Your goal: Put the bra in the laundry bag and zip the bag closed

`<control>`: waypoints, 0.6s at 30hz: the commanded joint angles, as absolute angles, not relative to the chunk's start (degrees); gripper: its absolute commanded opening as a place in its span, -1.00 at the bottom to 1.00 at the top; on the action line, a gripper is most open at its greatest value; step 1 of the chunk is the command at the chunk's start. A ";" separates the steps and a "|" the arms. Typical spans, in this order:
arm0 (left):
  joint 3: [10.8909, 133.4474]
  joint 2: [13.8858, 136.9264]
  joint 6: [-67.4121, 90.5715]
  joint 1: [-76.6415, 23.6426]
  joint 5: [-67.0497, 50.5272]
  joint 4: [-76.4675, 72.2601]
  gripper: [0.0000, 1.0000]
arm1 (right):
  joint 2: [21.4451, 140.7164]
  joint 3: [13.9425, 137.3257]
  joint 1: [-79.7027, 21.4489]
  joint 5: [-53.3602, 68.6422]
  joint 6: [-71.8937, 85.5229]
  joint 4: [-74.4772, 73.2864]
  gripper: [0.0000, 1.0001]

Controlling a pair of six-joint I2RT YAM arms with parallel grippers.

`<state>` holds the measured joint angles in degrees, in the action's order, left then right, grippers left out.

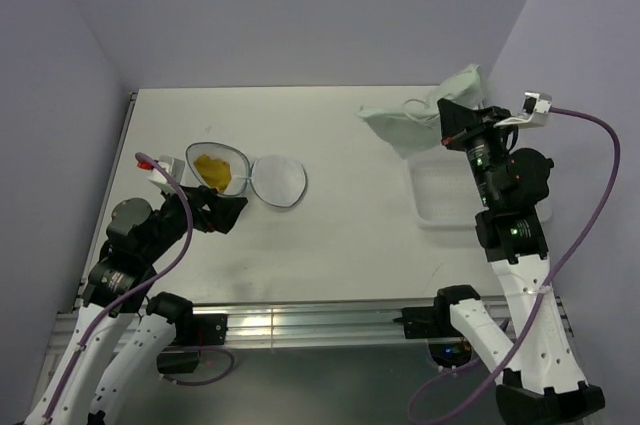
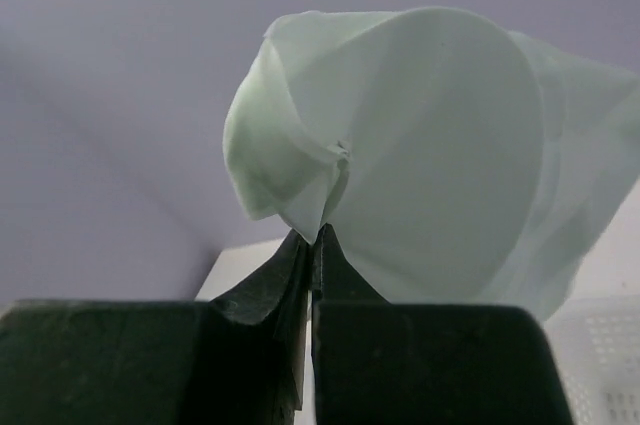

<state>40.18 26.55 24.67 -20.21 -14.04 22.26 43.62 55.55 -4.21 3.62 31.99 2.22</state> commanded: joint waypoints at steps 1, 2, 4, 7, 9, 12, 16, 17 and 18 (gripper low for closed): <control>40.43 26.98 24.17 -19.25 -14.06 22.06 0.96 | 41.49 57.48 -8.60 7.47 27.78 -7.28 -1.00; 40.26 27.24 24.17 -19.07 -14.15 21.89 0.96 | 40.61 57.05 -9.14 7.56 27.51 -8.51 -1.00; 40.25 27.77 24.26 -18.55 -15.29 21.71 0.96 | 38.06 55.73 -10.10 8.34 27.51 -12.20 -1.00; 40.34 29.35 24.17 -17.58 -16.87 21.45 0.96 | 38.66 55.46 -10.55 13.51 26.81 -18.00 -1.00; 40.25 30.67 24.34 -17.14 -18.37 21.18 0.96 | 41.99 54.59 -12.03 16.51 26.02 -20.64 -1.00; 40.34 31.90 24.43 -16.96 -18.81 21.18 0.97 | 47.60 50.64 -16.07 16.71 27.15 -17.95 -1.00; 40.60 33.31 24.61 -16.87 -18.72 21.36 0.97 | 58.42 50.00 -22.40 13.55 27.07 -12.57 -0.85; 40.52 33.66 24.70 -16.87 -18.55 21.44 0.97 | 60.62 50.71 -23.46 9.71 26.37 -12.57 -0.63; 40.52 33.84 24.96 -16.87 -18.20 21.53 0.97 | 64.73 52.98 -24.08 8.02 26.45 -14.22 -0.30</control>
<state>40.18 33.43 24.73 -17.21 -17.23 22.20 59.31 50.50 -21.71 12.53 27.57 -15.14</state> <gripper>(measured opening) 0.985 0.293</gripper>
